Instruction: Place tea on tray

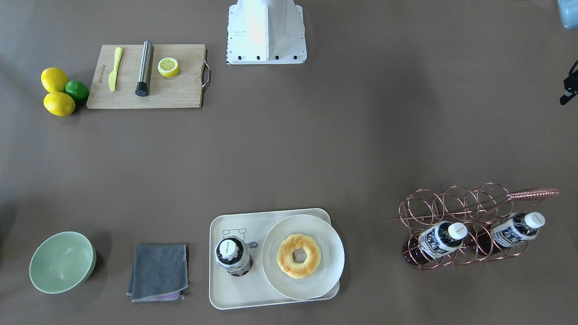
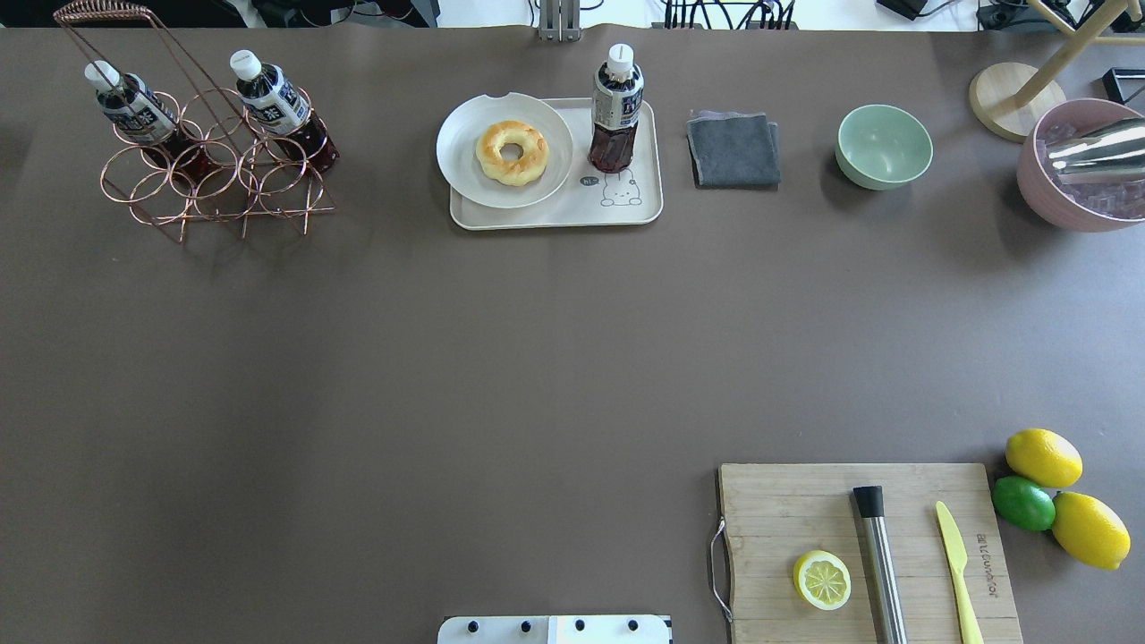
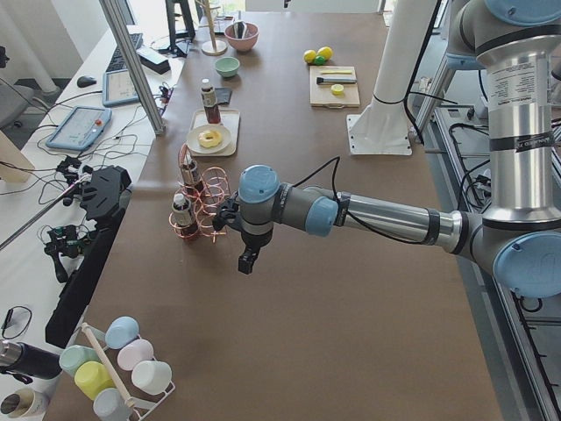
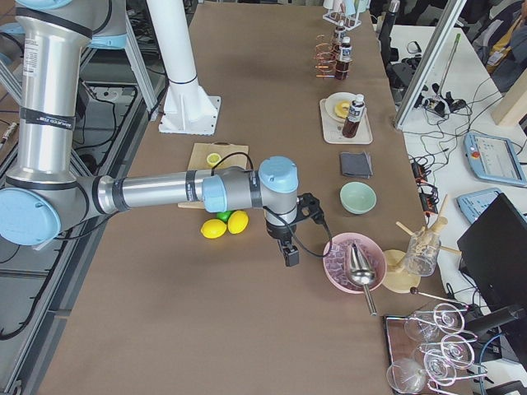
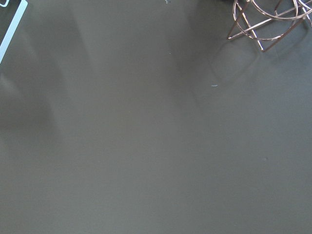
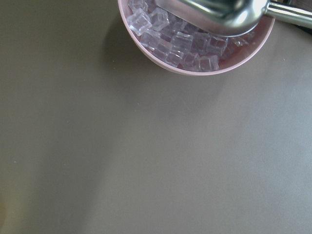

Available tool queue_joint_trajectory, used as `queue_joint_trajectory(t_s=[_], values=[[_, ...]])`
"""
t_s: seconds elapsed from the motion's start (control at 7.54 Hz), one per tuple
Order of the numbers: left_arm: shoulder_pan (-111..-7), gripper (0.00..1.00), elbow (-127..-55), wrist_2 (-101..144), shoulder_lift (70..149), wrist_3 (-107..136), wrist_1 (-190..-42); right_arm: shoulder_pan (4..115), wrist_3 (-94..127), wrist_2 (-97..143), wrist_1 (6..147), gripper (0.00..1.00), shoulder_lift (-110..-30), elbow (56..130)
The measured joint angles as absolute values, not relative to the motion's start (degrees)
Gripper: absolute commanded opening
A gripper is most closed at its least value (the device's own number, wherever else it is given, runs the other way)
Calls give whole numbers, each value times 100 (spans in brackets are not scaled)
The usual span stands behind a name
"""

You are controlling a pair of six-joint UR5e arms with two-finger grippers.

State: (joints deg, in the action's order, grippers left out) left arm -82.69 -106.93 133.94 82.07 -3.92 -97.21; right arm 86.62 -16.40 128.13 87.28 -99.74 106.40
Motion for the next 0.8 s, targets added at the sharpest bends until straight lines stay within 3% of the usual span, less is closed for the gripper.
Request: queue_joint_trajectory(t_s=[0.27,0.8], values=[[-8391,97,-10706,13666,7995,-677,-9796,8889,-1928,12976,8043,100,-10062,9953],[-8568,97,-10768,13124,7888,-895,-9845,9244,-2004,13259,7804,100,-10267,9826]])
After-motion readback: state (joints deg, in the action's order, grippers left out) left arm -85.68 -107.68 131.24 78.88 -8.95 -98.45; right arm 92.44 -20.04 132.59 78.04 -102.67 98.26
